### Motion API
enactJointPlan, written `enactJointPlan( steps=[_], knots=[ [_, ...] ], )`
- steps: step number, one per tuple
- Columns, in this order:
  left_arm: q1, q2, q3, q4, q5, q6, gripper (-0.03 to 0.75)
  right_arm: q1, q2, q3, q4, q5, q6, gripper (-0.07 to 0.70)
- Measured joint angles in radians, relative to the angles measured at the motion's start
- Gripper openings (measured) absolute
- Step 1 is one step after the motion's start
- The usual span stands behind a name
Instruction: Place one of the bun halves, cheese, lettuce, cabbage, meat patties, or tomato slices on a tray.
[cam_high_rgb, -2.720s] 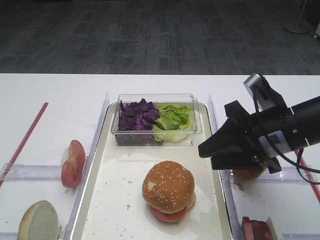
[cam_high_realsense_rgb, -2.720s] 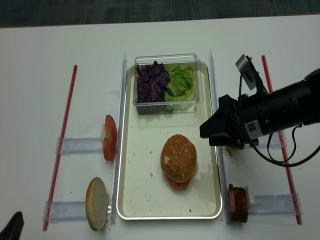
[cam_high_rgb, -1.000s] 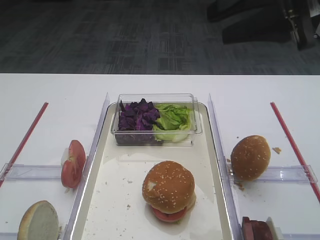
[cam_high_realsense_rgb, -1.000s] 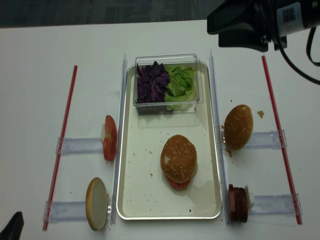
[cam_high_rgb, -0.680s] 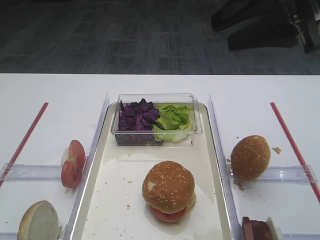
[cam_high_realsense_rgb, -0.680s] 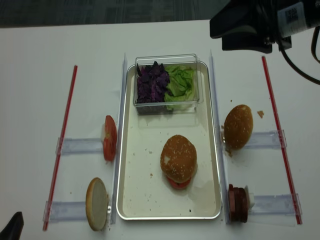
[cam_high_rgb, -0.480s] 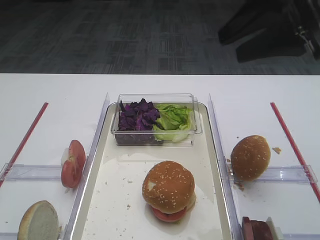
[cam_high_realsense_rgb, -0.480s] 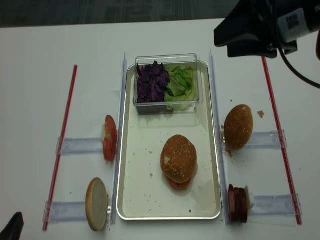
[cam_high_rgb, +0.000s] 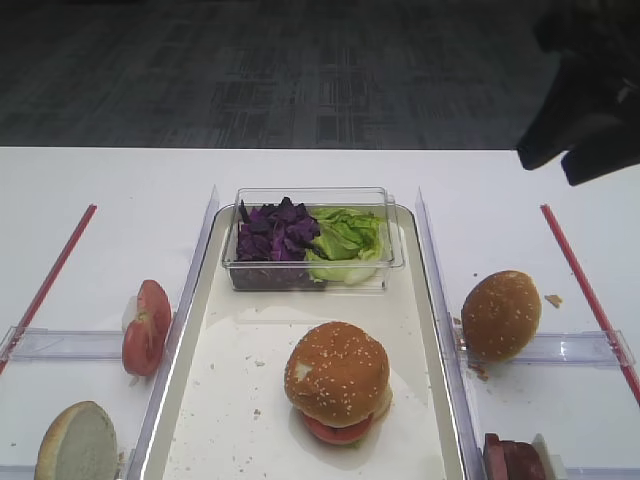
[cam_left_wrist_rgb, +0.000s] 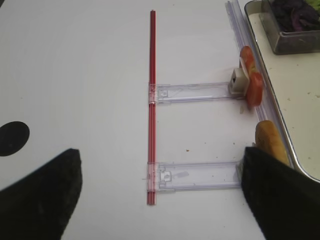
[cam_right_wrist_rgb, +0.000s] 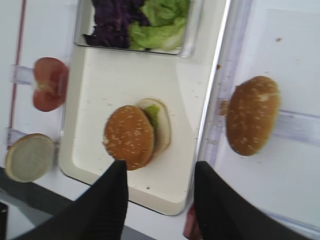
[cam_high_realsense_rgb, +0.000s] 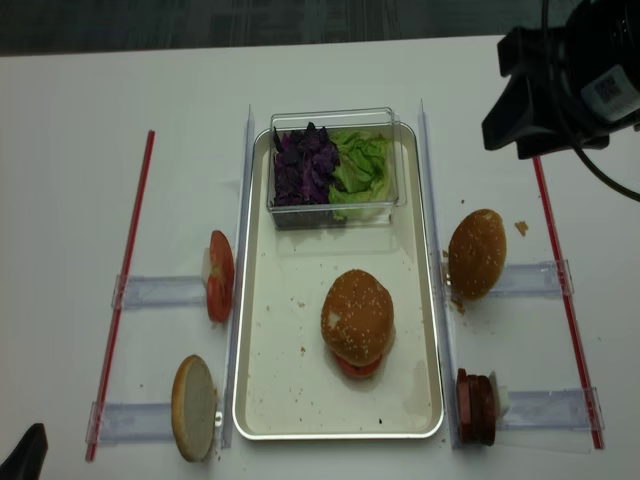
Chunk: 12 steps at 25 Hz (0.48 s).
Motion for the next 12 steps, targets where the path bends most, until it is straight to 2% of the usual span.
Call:
enactJointPlan(
  steps=[4,7,12],
  knots=[
    [0.000,0.000,0.000,0.000,0.000,0.000,0.597,0.000,0.000,0.000,-0.158,0.011,0.044,0.372],
    [0.000,0.000,0.000,0.000,0.000,0.000,0.597,0.000,0.000,0.000,-0.254,0.012,0.074,0.416],
    [0.000,0.000,0.000,0.000,0.000,0.000,0.597,0.000,0.000,0.000,-0.361,0.015,0.090,0.487]
  ],
)
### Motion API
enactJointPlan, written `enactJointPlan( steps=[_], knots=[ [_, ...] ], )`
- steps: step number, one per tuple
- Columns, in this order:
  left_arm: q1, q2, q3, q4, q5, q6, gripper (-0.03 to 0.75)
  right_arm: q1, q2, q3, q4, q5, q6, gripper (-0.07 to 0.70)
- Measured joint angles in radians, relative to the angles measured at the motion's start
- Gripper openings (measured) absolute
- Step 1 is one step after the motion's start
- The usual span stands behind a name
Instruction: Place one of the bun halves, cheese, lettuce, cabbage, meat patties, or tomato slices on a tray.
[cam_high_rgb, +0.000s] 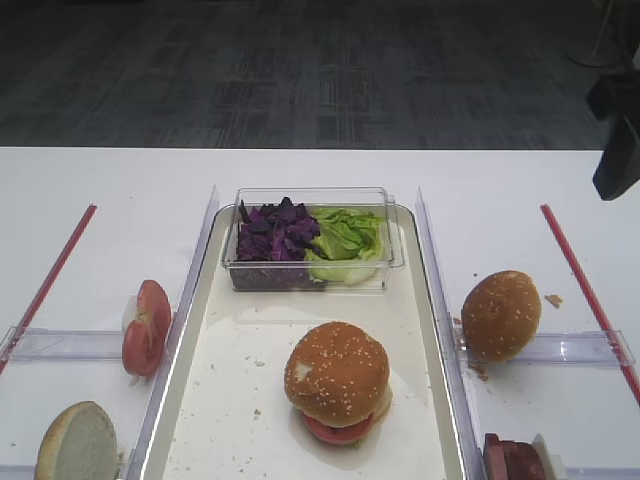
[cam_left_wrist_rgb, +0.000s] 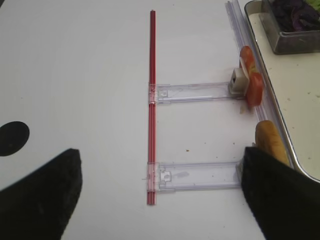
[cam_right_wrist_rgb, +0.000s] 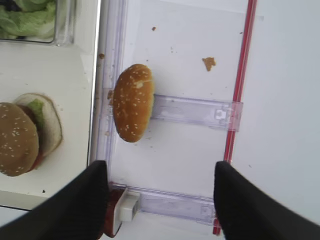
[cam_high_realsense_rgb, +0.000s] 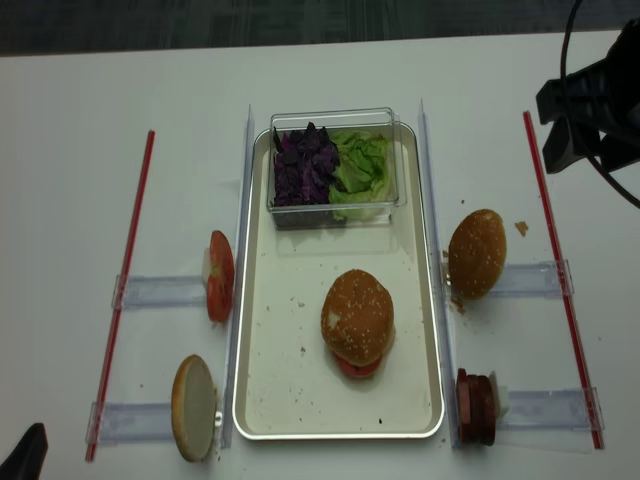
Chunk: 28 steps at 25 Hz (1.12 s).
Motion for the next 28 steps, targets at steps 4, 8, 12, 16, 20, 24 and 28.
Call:
enactJointPlan(
  steps=[4,8,12,16,20,24,28],
  knots=[
    [0.000,0.000,0.000,0.000,0.000,0.000,0.597,0.000,0.000,0.000,-0.051,0.000,0.002,0.531],
    [0.000,0.000,0.000,0.000,0.000,0.000,0.597,0.000,0.000,0.000,-0.064,-0.002,0.007,0.551],
    [0.000,0.000,0.000,0.000,0.000,0.000,0.598,0.000,0.000,0.000,-0.077,-0.006,0.025,0.552],
    [0.000,0.000,0.000,0.000,0.000,0.000,0.597,-0.036,0.000,0.000,-0.081,-0.006,0.027,0.557],
    [0.000,0.000,0.000,0.000,0.000,0.000,0.597,-0.086,0.013,0.000,-0.076,-0.001,0.003,0.582],
    [0.000,0.000,0.000,0.000,0.000,0.000,0.598,-0.099,0.014,0.000,-0.094,0.000,-0.013,0.587],
    [0.000,0.000,0.000,0.000,0.000,0.000,0.597,-0.099,0.014,0.000,-0.109,0.000,-0.018,0.590]
  ],
)
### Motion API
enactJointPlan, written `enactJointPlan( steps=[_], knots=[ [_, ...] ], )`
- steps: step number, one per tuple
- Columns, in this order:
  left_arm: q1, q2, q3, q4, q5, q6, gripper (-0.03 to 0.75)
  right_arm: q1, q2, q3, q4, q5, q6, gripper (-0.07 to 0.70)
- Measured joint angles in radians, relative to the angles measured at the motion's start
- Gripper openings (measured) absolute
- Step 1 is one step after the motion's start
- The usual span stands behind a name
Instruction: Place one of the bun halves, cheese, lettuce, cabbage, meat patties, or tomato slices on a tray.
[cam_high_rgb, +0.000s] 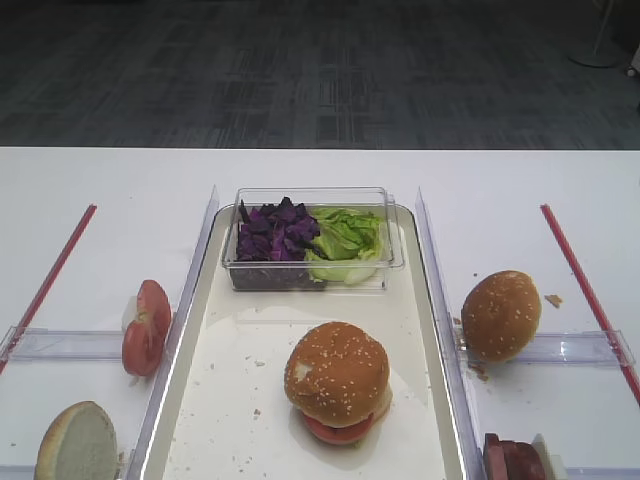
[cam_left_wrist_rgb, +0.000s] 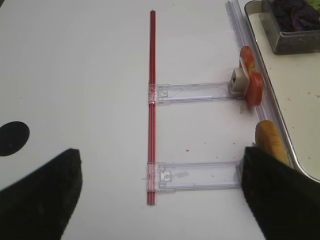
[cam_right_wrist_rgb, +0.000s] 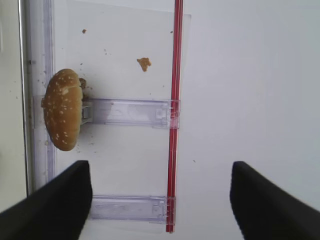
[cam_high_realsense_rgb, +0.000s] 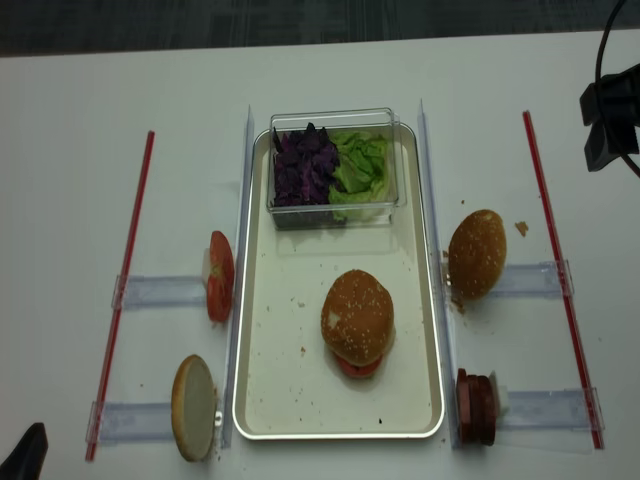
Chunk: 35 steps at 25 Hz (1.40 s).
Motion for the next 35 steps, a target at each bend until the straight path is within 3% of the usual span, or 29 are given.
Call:
enactJointPlan(
  steps=[11,19,35],
  knots=[
    [0.000,0.000,0.000,0.000,0.000,0.000,0.598,0.000,-0.014,0.002,0.014,0.000,-0.002,0.604],
    [0.000,0.000,0.000,0.000,0.000,0.000,0.597,0.000,-0.167,0.093,0.018,0.002,0.012,0.604],
    [0.000,0.000,0.000,0.000,0.000,0.000,0.598,0.000,-0.654,0.477,0.018,-0.014,0.019,0.604]
  ],
)
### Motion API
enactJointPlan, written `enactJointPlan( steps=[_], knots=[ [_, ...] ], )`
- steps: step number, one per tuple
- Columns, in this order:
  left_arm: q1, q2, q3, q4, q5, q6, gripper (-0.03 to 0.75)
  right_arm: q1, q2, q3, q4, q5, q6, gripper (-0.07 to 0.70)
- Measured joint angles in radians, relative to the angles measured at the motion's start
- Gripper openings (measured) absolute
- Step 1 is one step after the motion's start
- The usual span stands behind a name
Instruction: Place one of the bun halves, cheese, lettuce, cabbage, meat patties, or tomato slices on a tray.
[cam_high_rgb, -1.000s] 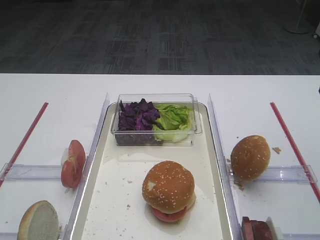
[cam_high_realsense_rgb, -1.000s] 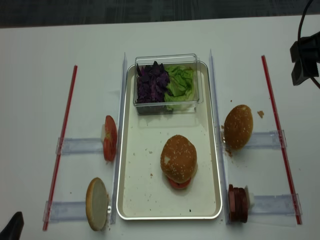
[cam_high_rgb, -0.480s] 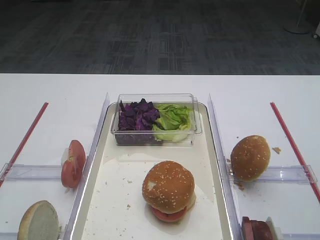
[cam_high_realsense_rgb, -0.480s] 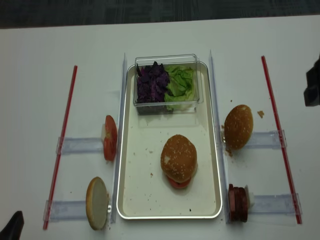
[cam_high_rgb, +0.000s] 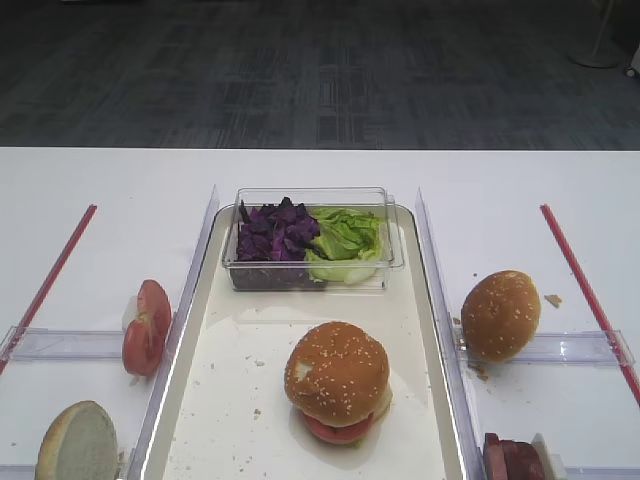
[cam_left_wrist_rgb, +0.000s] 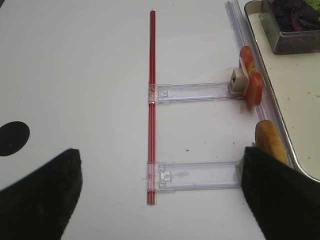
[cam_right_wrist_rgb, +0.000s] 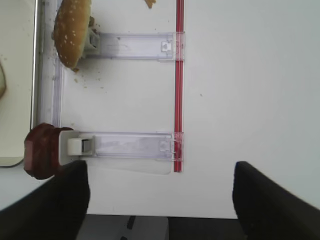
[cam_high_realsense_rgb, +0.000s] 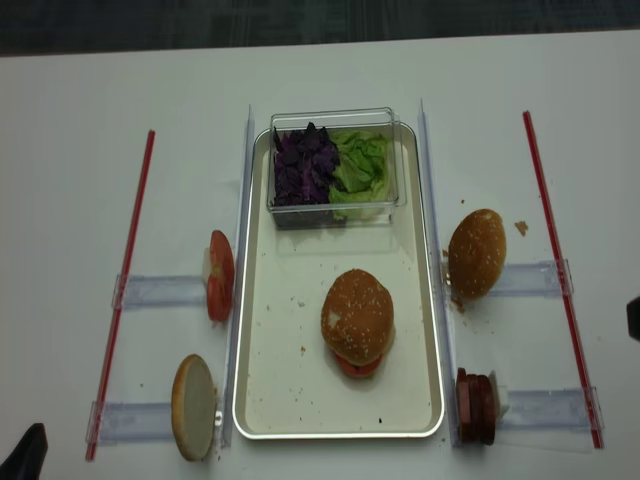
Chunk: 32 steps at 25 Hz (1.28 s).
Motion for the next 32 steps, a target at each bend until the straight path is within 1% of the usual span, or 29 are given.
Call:
enactJointPlan(
  steps=[5,11,14,18,22,28,32],
  knots=[
    [0.000,0.000,0.000,0.000,0.000,0.000,0.597,0.000,-0.159,0.113,-0.013,-0.016,0.000,0.604],
    [0.000,0.000,0.000,0.000,0.000,0.000,0.597,0.000,-0.307,0.210,-0.026,-0.020,-0.016,0.604],
    [0.000,0.000,0.000,0.000,0.000,0.000,0.597,0.000,-0.358,0.218,-0.026,-0.037,-0.016,0.604],
    [0.000,0.000,0.000,0.000,0.000,0.000,0.597,0.000,-0.392,0.220,-0.026,-0.047,-0.016,0.604],
    [0.000,0.000,0.000,0.000,0.000,0.000,0.597,0.000,-0.420,0.240,-0.026,-0.082,-0.016,0.604],
    [0.000,0.000,0.000,0.000,0.000,0.000,0.597,0.000,-0.510,0.243,-0.026,-0.095,-0.016,0.604],
    [0.000,0.000,0.000,0.000,0.000,0.000,0.597,0.000,-0.607,0.249,-0.025,-0.098,-0.014,0.604]
  ],
)
